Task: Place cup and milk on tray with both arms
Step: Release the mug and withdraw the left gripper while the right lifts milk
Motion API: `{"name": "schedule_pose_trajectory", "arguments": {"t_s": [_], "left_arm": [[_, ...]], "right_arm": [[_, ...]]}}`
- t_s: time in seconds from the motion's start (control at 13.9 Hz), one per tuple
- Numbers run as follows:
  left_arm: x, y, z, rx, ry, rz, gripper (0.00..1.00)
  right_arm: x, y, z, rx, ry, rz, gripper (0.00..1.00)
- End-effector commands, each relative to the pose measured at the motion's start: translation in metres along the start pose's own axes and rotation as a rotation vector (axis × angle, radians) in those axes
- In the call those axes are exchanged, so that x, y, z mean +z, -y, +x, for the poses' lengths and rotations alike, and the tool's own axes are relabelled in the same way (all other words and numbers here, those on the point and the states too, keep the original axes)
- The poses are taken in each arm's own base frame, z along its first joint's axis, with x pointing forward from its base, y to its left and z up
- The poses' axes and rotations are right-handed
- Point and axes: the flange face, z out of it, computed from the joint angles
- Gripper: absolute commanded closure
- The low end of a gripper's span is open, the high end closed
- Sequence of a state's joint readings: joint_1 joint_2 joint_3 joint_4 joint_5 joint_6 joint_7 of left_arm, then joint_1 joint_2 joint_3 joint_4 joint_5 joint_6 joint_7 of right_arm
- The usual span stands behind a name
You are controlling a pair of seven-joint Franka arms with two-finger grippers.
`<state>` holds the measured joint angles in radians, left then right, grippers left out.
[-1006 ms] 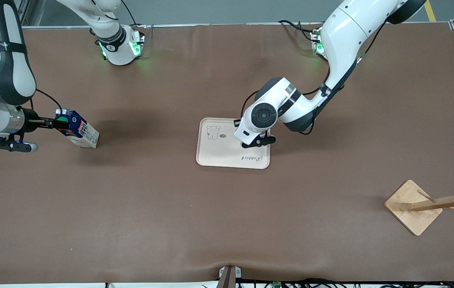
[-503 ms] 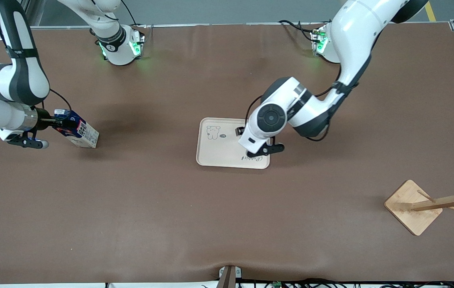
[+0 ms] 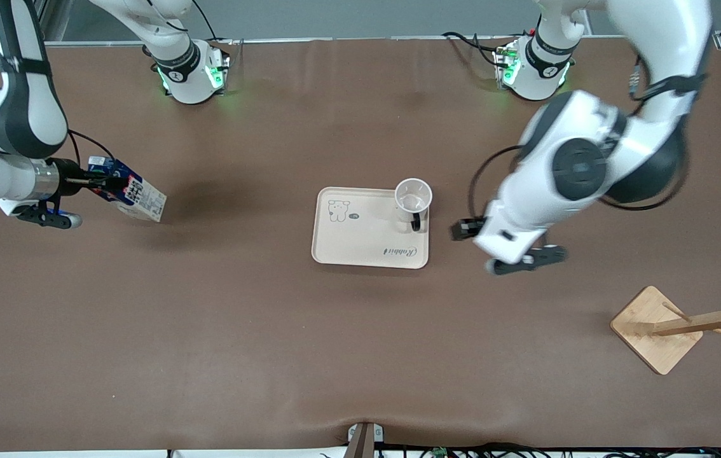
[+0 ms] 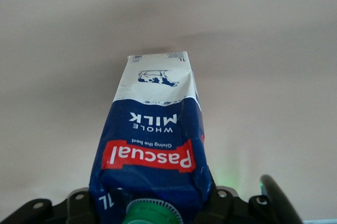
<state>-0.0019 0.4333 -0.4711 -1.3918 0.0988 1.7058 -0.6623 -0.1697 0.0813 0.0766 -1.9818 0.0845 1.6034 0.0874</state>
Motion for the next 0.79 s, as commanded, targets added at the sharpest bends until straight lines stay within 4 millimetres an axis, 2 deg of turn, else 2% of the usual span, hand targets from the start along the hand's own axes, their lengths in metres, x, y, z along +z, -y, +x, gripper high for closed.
{"name": "schedule_pose_trajectory", "arguments": {"t_s": [0.0,0.14,0.36,0.5,0.57,0.65,0.72], "left_arm": [[-0.029,0.052,0.014,0.052,-0.05,0.037,0.0],[-0.054,0.096,0.026,0.126,-0.096,0.063,0.0],[-0.085,0.151,0.032,0.171,-0.118,0.081,0.0],[-0.104,0.166,0.026,0.151,-0.134,0.091,0.0],[-0.115,0.177,0.023,0.13,-0.152,0.095,0.0],[-0.123,0.178,0.019,0.128,-0.166,0.096,0.0],[-0.125,0.179,0.016,0.129,-0.161,0.1,0.0]], "right_arm": [[-0.037,0.079,-0.026,-0.053,0.016,-0.056,0.87],[-0.05,0.141,-0.051,-0.099,0.023,-0.093,0.87],[-0.05,0.233,-0.081,-0.143,0.006,-0.066,0.85],[-0.043,0.287,-0.083,-0.212,0.005,-0.067,0.85],[-0.032,0.317,-0.08,-0.248,0.01,-0.077,0.85],[-0.018,0.352,-0.083,-0.273,0.011,-0.075,0.85],[-0.005,0.375,-0.077,-0.256,0.01,-0.054,0.85]]}}
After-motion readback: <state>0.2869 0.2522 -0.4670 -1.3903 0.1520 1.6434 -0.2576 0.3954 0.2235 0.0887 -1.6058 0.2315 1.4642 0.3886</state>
